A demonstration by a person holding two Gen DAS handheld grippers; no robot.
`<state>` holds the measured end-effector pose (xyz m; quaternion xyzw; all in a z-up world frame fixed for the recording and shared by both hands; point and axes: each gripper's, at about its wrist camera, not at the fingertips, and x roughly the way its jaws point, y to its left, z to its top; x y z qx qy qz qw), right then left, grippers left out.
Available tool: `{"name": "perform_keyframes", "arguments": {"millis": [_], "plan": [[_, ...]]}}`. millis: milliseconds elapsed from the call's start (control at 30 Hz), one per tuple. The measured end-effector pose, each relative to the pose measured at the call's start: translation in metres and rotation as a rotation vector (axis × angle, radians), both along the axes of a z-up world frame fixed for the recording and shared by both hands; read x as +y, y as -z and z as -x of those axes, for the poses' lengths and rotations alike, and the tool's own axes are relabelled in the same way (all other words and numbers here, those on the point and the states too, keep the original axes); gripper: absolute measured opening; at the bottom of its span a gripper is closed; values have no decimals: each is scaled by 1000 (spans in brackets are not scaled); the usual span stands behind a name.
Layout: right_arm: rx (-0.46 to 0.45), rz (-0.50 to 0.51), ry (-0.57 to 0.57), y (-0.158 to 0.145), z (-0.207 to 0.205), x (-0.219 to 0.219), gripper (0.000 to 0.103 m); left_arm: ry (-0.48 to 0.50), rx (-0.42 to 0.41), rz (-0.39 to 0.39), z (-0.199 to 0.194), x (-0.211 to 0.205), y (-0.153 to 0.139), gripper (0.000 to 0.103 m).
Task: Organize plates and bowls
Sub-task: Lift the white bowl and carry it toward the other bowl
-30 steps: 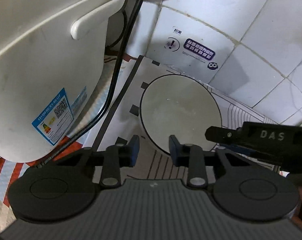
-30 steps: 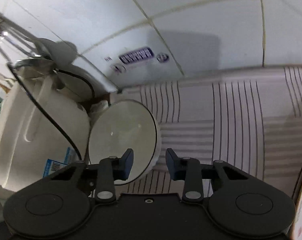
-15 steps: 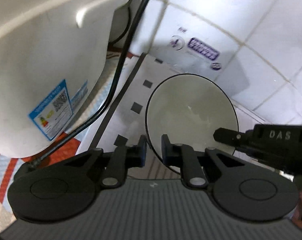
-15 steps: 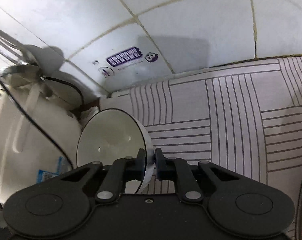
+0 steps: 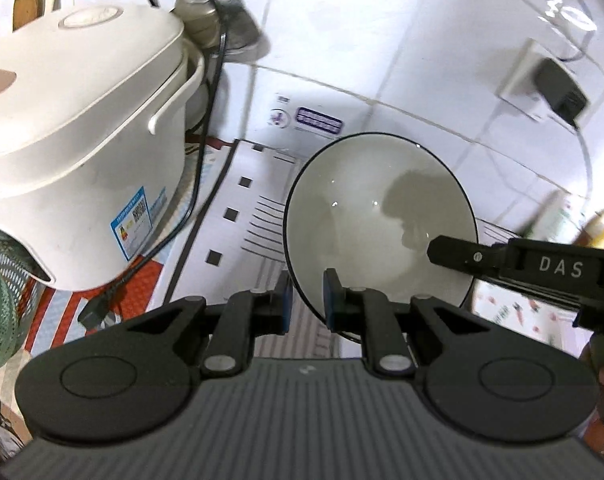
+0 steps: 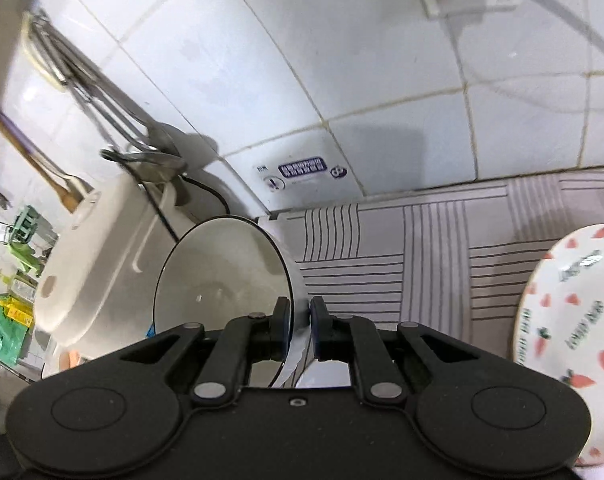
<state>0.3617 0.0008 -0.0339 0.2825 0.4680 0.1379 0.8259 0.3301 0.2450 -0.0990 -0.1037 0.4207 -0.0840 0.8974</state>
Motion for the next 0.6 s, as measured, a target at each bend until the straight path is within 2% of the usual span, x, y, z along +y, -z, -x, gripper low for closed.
{"name": "perform_keyframes", "arguments": {"millis": [167, 300, 400, 533, 600], "plan": [[-87, 28, -13, -20, 32, -13, 15, 27, -11, -9, 29, -14, -16, 14], [-99, 8, 50, -22, 58, -22, 17, 35, -21, -19, 46, -24, -22, 14], [-98, -1, 85, -17, 76, -28, 17, 55, -27, -55, 53, -30, -20, 14], [-68, -136, 179, 8, 92, -42, 17, 91, 3, -91, 53, -38, -7, 14], [-65, -152, 212, 19, 99, -43, 17, 109, 17, -119, 53, -42, 0, 14]]}}
